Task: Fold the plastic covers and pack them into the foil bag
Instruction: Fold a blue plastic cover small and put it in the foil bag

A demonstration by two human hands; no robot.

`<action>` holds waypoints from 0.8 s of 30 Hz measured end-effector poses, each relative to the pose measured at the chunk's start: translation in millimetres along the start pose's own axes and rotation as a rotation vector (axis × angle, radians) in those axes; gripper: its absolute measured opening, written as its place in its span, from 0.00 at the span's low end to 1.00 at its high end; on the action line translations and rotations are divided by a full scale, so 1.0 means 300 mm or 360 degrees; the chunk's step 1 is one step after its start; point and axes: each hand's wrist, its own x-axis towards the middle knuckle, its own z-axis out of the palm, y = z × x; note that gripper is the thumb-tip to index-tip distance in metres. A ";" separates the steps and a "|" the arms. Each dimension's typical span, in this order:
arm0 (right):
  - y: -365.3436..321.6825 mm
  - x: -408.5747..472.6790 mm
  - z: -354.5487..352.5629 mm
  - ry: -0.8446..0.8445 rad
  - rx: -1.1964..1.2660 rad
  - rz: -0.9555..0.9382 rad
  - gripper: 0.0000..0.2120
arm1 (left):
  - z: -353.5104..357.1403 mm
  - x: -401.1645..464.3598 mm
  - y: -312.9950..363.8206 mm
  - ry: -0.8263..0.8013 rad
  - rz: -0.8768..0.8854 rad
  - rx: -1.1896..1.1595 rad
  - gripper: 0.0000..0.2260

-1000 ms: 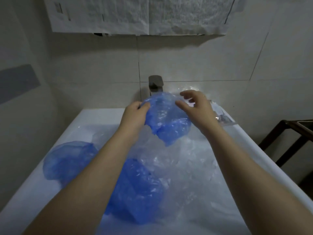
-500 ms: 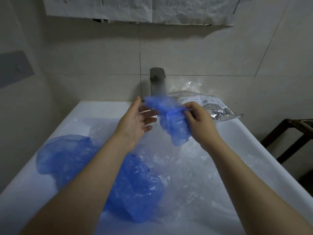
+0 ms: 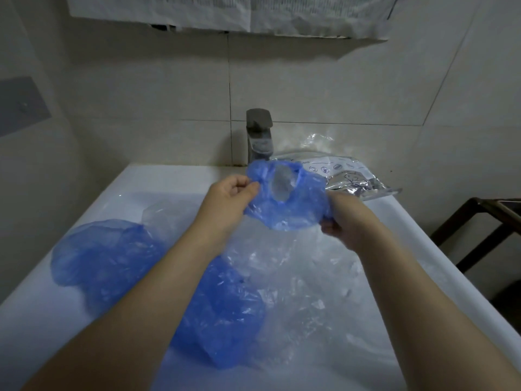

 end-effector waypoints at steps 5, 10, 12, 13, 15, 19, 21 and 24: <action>-0.052 -0.070 0.019 0.0584 -0.0673 -0.1378 0.15 | -0.031 0.010 -0.014 0.0186 0.0129 0.0112 0.07; -0.029 -0.139 0.119 -0.0129 -0.1713 -0.1620 0.15 | -0.024 -0.003 0.007 0.0101 0.0337 0.0163 0.10; -0.003 -0.104 0.109 -0.0112 -0.2120 -0.1316 0.20 | -0.026 -0.006 0.009 0.0074 0.0393 0.0215 0.09; 0.002 -0.093 0.099 -0.0046 -0.2203 -0.1232 0.21 | -0.030 -0.006 0.010 0.0076 0.0398 0.0212 0.09; 0.002 -0.064 0.066 0.0118 -0.2261 -0.1074 0.18 | -0.043 -0.001 0.011 0.0119 0.0372 0.0119 0.08; 0.006 -0.041 0.015 0.0231 -0.1990 -0.0912 0.10 | -0.075 0.017 0.014 0.0208 0.0364 -0.0040 0.07; -0.012 -0.057 0.024 0.0398 -0.1692 -0.1253 0.09 | -0.079 0.017 0.010 0.0177 0.0359 -0.0019 0.07; -0.009 -0.056 0.061 0.0517 -0.1881 -0.1906 0.15 | -0.070 0.007 0.015 0.0098 0.0377 0.0012 0.06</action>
